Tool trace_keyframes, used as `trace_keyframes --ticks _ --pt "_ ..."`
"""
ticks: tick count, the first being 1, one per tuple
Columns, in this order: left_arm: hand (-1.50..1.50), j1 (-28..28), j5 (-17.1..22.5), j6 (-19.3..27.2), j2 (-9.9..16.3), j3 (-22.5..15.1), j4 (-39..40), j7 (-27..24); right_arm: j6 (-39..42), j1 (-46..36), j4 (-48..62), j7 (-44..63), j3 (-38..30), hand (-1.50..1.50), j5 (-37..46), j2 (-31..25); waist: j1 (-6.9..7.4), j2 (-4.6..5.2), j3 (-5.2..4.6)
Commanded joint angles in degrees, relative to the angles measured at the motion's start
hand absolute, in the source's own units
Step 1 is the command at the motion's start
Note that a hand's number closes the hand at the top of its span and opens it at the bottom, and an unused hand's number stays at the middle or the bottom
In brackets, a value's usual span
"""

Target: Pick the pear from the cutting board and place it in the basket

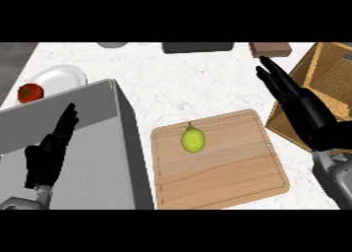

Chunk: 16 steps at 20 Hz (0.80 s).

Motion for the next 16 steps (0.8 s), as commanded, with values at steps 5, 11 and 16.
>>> trace_keyframes --ticks 5,11,16 --pt "0.00 6.1 1.4 -3.5 -5.3 -1.4 1.5 5.6 3.7 -7.6 10.5 7.1 2.0 1.50 -11.8 13.1 7.62 4.10 -2.01" --pt "0.00 5.2 3.4 -6.9 -4.0 -2.4 4.0 10.0 7.8 -13.9 13.9 10.1 15.4 -1.50 -7.4 22.5 8.18 3.05 -2.25" --pt "0.00 6.2 3.6 -6.7 -4.4 -1.4 4.0 11.4 4.4 -23.5 19.6 18.0 17.1 -1.50 -0.3 20.9 6.17 2.44 -2.42"
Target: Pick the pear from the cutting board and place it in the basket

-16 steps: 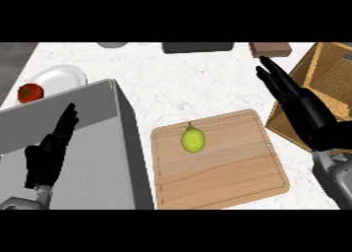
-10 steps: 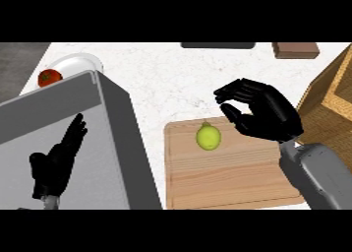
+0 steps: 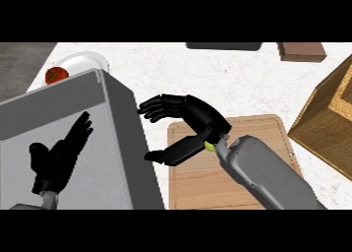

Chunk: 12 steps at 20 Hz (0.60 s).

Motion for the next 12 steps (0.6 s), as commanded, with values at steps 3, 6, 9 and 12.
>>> trace_keyframes --ticks 3,6,9,12 --pt "0.00 5.1 0.5 -1.1 0.3 -1.8 4.6 4.8 0.4 -13.5 5.9 9.5 5.7 -1.50 12.8 -7.0 -1.11 0.19 -3.76" --pt "0.00 5.8 0.8 -1.3 1.0 -0.5 4.3 5.7 4.7 -21.5 8.3 14.3 6.2 -1.50 15.5 -10.9 -1.04 0.37 -3.74" --pt "0.00 5.2 0.6 -1.4 0.8 -0.6 3.5 6.7 11.7 -28.2 11.3 17.4 6.9 -1.50 15.8 -12.9 -0.91 0.90 -3.66" --pt "0.00 5.5 0.3 -0.5 0.0 -0.1 3.3 6.3 19.2 -32.8 14.4 18.1 5.9 -1.50 14.1 -15.6 -1.25 1.15 -3.58"
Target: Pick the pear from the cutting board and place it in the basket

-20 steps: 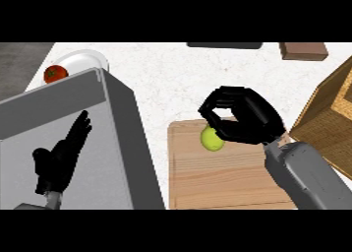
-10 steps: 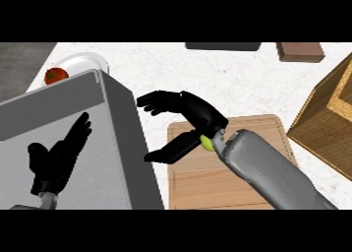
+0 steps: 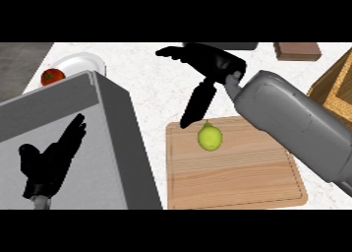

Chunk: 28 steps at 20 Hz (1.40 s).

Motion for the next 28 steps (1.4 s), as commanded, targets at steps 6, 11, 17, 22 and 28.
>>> trace_keyframes --ticks 6,11,17,22,28 --pt "0.00 3.8 0.3 -0.8 0.0 -2.0 4.5 4.8 26.2 -12.8 10.1 5.4 0.3 -1.50 -6.2 -5.9 0.28 1.77 -3.31" --pt "0.00 3.3 0.4 -0.1 -0.4 -1.1 5.1 5.2 37.2 -17.5 15.7 6.7 0.4 -1.50 -9.0 -5.9 0.05 1.86 -3.30" --pt "0.00 4.6 -0.5 -0.2 -0.7 -2.1 5.1 4.7 43.1 -19.9 20.2 4.5 1.1 -1.50 -8.7 -5.3 -0.55 1.51 -3.18" --pt "0.00 4.4 -0.3 1.0 -0.7 -1.3 4.8 5.9 43.1 -18.7 22.6 1.3 1.2 -1.50 -7.9 -4.3 -1.81 1.15 -3.06" --pt "0.00 4.9 -0.5 0.5 -0.8 -2.4 5.8 4.8 39.7 -17.0 24.7 -1.3 1.8 -1.50 -5.0 0.0 -2.02 1.40 -3.07"
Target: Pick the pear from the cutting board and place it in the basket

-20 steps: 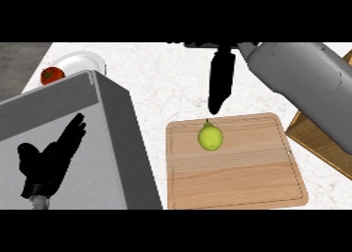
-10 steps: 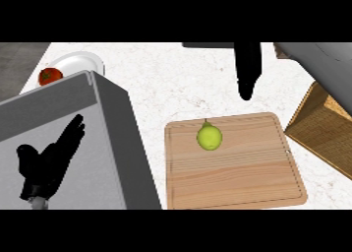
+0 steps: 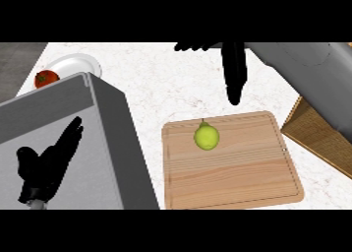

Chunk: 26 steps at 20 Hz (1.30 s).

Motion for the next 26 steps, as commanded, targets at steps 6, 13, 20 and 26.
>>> trace_keyframes --ticks 6,13,20,26 --pt "0.00 5.5 0.9 -0.4 -0.6 -0.5 7.5 2.3 -5.3 4.9 0.4 -3.5 1.3 -1.50 4.6 5.6 -1.47 0.45 -2.89" --pt "0.00 3.7 1.7 -0.1 0.4 0.2 6.0 5.3 -6.4 8.7 -0.1 -6.1 5.7 -1.50 10.6 8.4 -1.98 0.40 -2.82" --pt "0.00 5.7 1.2 0.5 -0.7 -1.0 5.7 4.2 -10.0 11.7 0.6 -7.8 6.0 -1.50 13.0 10.2 -2.24 0.15 -2.83" --pt "0.00 4.7 2.6 -0.6 -0.2 -0.1 6.9 3.9 -10.5 13.6 0.4 -12.2 6.8 -1.50 16.1 7.5 -2.87 0.31 -2.86"
